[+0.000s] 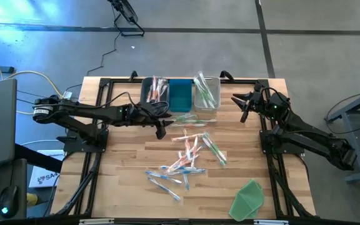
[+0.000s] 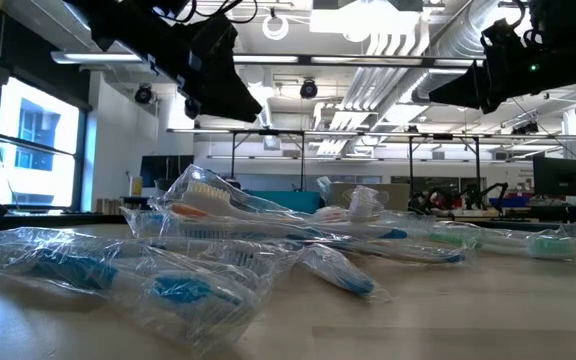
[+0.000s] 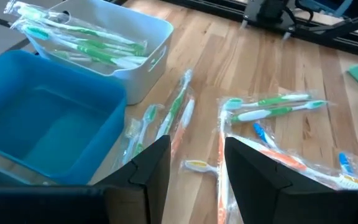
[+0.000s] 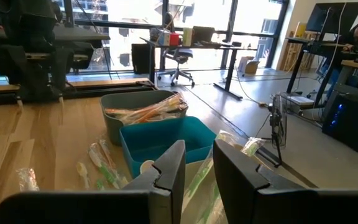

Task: Pick & Place Toothbrushes
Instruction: Put the orange toothbrush into the dark blue bin

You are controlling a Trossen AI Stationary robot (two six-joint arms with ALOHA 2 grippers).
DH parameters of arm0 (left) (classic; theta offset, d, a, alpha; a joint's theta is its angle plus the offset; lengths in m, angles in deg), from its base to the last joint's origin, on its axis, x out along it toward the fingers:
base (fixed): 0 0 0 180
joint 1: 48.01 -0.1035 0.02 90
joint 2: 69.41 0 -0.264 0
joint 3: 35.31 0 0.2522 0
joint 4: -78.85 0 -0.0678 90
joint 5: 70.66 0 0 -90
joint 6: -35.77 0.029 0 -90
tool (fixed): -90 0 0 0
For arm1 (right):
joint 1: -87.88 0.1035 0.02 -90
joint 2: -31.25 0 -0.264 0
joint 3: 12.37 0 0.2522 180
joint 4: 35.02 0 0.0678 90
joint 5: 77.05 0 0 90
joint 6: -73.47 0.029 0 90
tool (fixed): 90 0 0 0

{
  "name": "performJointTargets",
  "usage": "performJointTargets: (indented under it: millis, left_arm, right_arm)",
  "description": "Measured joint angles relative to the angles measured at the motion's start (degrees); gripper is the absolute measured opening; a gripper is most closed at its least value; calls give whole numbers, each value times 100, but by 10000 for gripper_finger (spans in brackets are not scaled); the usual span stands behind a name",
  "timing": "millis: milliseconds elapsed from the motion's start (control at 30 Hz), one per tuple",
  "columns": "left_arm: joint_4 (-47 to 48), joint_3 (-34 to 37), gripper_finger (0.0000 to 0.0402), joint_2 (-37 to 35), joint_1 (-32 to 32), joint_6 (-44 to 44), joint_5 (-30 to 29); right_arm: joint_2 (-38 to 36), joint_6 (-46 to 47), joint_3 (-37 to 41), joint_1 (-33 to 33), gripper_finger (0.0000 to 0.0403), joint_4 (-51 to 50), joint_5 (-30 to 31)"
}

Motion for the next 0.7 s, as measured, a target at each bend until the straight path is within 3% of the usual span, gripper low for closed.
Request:
performJointTargets:
  millis: [267,700]
  left_arm:
    - [-280,0,147,167,156,-44,41]
    - [-843,-4,147,1154,532,-393,77]
  right_arm:
    - [1,0,-1,-2,75,2,0]
    - [9,0,-2,0,75,1,-17]
